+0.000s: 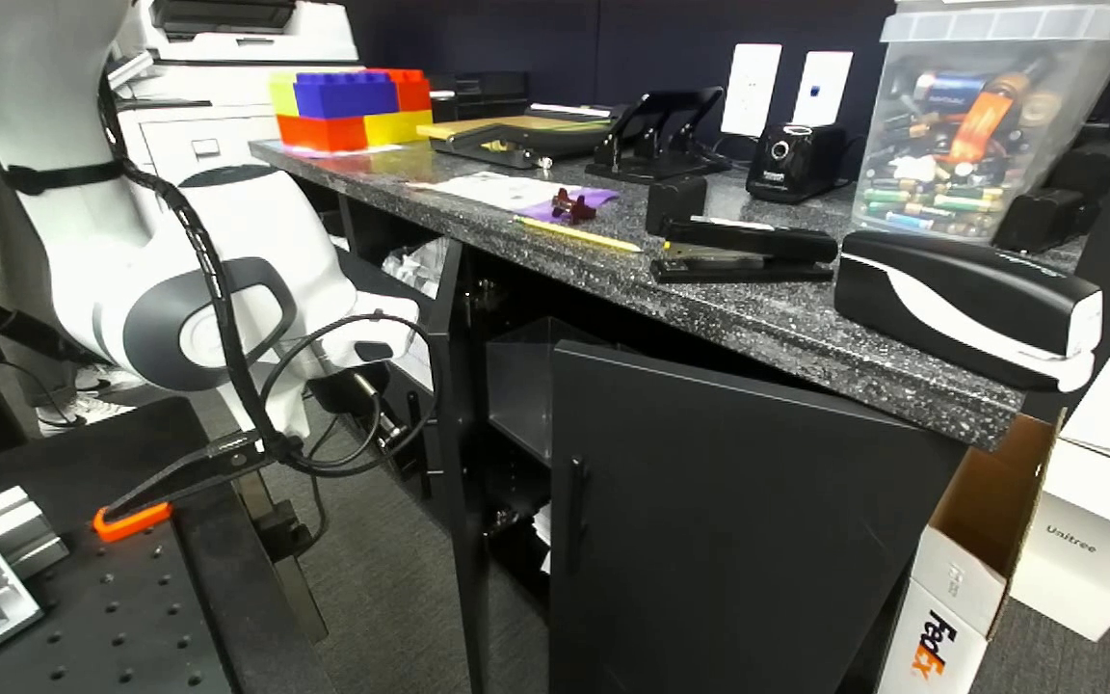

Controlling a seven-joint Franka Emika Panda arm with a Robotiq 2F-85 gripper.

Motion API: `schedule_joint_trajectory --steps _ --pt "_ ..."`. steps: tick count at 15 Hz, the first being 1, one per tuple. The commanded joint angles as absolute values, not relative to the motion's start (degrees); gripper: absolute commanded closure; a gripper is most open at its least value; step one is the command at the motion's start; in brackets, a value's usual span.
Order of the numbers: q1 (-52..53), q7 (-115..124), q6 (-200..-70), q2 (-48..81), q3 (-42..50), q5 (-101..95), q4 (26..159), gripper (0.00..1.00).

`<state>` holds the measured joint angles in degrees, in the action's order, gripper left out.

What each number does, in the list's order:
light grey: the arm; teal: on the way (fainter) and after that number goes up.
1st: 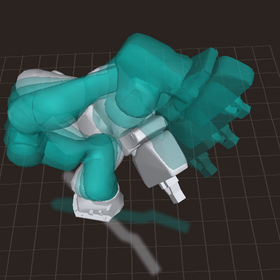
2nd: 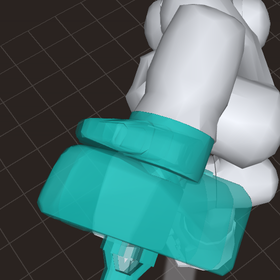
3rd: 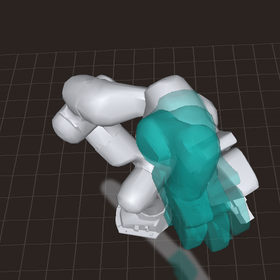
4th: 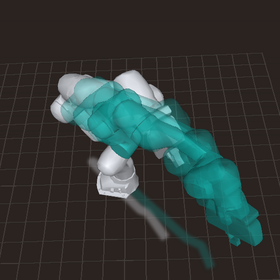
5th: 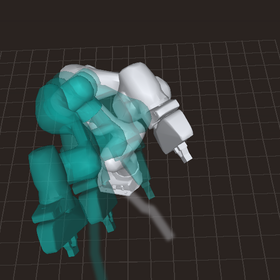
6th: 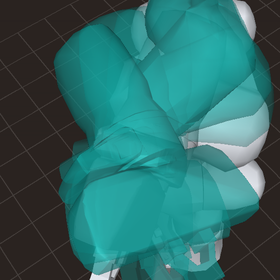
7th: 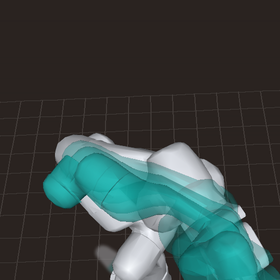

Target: Open the left cabinet door

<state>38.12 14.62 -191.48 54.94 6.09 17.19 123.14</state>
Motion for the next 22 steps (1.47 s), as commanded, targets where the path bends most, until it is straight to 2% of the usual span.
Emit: schedule_joint_trajectory --steps 1,2,4,5,6,22 --pt "36.7 13.8 -190.4 49.6 4.9 16.7 122.9 0.11" --pt "35.5 13.7 -190.3 48.1 4.5 16.5 122.7 0.04" --pt "29.6 13.8 -188.2 43.1 0.4 15.6 123.3 0.00" --pt "27.6 14.1 -186.3 40.9 -0.9 15.7 123.5 0.00" --pt "32.7 14.6 -190.3 46.9 2.5 16.8 121.8 0.00" --pt "32.2 14.4 -189.5 47.1 2.1 16.5 121.9 0.00"
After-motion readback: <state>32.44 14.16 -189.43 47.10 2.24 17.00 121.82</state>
